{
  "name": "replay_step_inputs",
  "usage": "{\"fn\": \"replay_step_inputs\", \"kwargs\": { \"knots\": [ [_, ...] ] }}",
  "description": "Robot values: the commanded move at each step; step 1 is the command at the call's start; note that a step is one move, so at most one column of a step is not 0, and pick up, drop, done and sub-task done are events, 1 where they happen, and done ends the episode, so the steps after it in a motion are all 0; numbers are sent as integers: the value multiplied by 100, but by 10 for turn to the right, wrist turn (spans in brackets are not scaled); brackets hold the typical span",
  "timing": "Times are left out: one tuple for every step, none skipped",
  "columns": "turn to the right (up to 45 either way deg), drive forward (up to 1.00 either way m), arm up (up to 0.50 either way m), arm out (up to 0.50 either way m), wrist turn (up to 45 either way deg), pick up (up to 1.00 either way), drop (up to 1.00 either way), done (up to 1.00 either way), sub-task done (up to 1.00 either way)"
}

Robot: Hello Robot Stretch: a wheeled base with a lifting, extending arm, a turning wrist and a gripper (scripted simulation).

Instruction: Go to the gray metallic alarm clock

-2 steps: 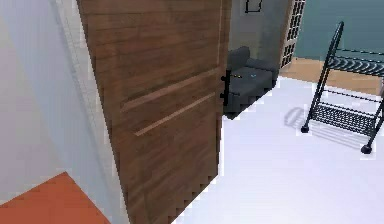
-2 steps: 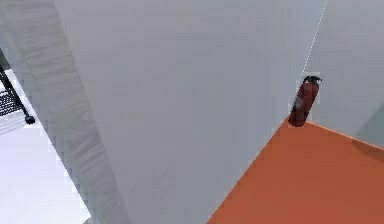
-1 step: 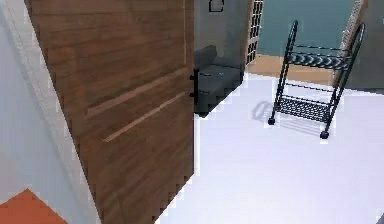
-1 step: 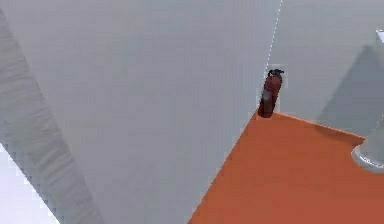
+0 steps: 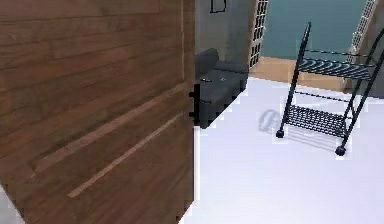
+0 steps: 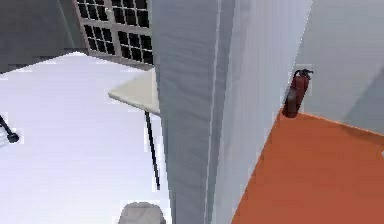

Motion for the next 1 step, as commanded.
{"fn": "replay_step_inputs", "kwargs": {
  "knots": [
    [420,0,0,0,0,0,0,0,0]
  ]
}}
